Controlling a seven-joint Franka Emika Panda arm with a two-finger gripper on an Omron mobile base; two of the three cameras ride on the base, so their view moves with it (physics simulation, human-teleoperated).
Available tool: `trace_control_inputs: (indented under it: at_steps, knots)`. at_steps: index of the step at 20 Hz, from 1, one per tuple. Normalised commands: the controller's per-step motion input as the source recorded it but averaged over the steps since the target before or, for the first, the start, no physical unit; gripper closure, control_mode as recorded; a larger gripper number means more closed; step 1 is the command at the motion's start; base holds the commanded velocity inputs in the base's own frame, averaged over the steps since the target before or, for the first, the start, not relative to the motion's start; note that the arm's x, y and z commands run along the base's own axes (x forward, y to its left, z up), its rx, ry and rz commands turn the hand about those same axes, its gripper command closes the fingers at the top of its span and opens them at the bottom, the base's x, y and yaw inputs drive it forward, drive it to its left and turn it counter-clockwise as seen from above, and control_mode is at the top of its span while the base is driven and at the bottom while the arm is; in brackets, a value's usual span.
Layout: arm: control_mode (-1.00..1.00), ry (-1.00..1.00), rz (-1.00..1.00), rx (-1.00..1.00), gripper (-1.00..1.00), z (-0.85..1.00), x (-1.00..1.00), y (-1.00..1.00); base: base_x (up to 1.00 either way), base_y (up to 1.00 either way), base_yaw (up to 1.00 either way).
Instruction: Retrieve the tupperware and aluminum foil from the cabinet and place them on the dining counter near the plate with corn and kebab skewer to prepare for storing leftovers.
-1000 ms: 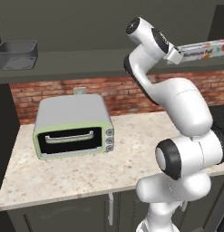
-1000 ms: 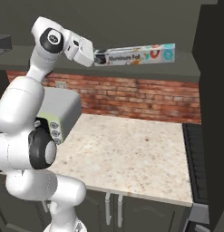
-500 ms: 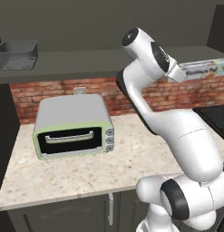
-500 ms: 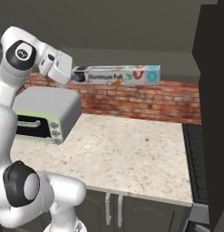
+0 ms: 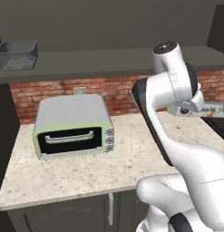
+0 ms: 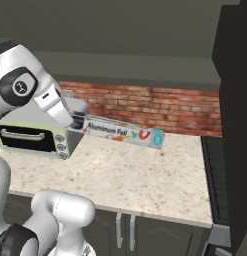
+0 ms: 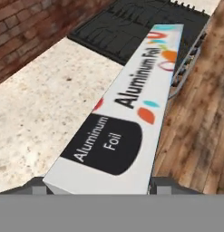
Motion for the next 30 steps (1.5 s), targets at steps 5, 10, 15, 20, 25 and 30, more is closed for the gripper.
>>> trace_control_inputs:
  at_steps: [5,10,15,20,25,30]
  knots:
    - [-1.00,0.28,0.71,0.10,1.00,-0.78,-0.48,0.05,0.00,0.00,0.00]
    - [-1.00,0.13,0.50,0.02,1.00,-0.21,-0.11,0.01,0.00,0.00,0.00]
    - [-1.00,0.00,0.13,0.02,1.00,0.00,0.00,-0.06,0.00,0.00,0.00]
    - [1.00,0.00,0.00,0.00,1.00,0.00,0.00,0.00,-0.49,0.06,0.31]
    - [1.00,0.00,0.00,0.00,1.00,0.00,0.00,0.00,-1.00,0.26,0.63]
    - [1.00,0.00,0.00,0.00,1.00,0.00,0.00,0.00,-0.98,0.32,0.79]
